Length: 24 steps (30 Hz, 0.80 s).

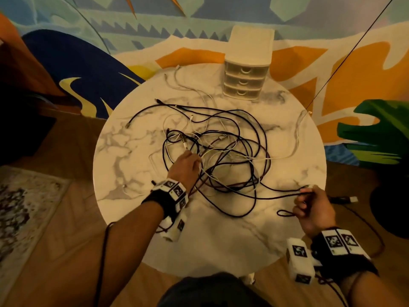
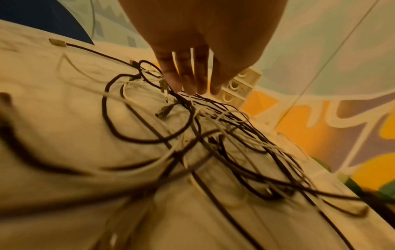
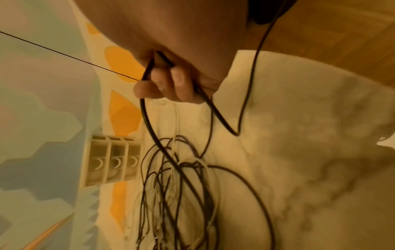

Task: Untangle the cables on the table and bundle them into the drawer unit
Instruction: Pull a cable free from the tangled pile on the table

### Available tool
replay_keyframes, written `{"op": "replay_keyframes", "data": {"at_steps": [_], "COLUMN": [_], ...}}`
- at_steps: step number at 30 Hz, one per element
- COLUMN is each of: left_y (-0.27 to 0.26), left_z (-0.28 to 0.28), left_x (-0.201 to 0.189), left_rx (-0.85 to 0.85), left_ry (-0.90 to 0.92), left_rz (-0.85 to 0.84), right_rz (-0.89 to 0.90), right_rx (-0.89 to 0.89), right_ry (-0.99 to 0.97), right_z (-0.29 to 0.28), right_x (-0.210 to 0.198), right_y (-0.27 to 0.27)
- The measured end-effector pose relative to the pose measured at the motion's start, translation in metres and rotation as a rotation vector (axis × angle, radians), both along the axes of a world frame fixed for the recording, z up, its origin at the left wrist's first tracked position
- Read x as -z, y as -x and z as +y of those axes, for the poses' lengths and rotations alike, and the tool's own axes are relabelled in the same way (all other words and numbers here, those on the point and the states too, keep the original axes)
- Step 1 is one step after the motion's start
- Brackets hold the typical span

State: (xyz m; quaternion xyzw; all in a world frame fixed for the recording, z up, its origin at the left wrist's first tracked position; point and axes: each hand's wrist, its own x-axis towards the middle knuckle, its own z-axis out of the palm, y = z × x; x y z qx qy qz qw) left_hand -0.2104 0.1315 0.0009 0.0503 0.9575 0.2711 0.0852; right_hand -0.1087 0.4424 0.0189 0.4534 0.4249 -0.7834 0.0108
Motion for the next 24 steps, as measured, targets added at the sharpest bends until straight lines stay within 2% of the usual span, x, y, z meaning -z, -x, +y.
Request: {"op": "replay_keyframes", "data": {"at_steps": [3, 6, 8, 12, 14, 16, 18, 20, 22, 24], "left_y": [0.034, 0.055, 0.058, 0.058, 0.060, 0.057, 0.046, 0.030, 0.012, -0.009], "left_z": [-0.002, -0.005, -0.007, -0.012, -0.011, -0.004, 0.009, 0.028, 0.051, 0.075], "left_x": [-0.002, 0.005, 0.012, 0.026, 0.025, 0.016, 0.003, -0.014, -0.032, -0.044], "left_rx": [0.060, 0.258, 0.328, 0.305, 0.269, 0.197, 0.122, 0.121, 0.227, 0.456], "left_ry": [0.159, 0.383, 0.461, 0.505, 0.466, 0.365, 0.176, -0.015, -0.181, -0.214], "left_rz": [-0.204, -0.329, -0.315, -0.181, -0.187, -0.148, -0.006, 0.118, 0.103, 0.011], "right_rz": [0.039, 0.086, 0.122, 0.246, 0.281, 0.265, 0.242, 0.220, 0.199, 0.183], "right_rx": [0.013, 0.042, 0.084, 0.241, 0.306, 0.296, 0.259, 0.240, 0.223, 0.186], "right_ry": [0.124, 0.202, 0.234, 0.241, 0.198, 0.174, 0.166, 0.163, 0.160, 0.148], "right_z": [-0.009, -0.011, -0.006, 0.016, 0.025, 0.023, 0.011, -0.002, -0.012, -0.019], "right_x": [-0.014, -0.029, -0.038, -0.058, -0.064, -0.064, -0.057, -0.048, -0.042, -0.038], "right_y": [0.012, 0.019, 0.022, 0.027, 0.028, 0.028, 0.026, 0.024, 0.023, 0.022]}}
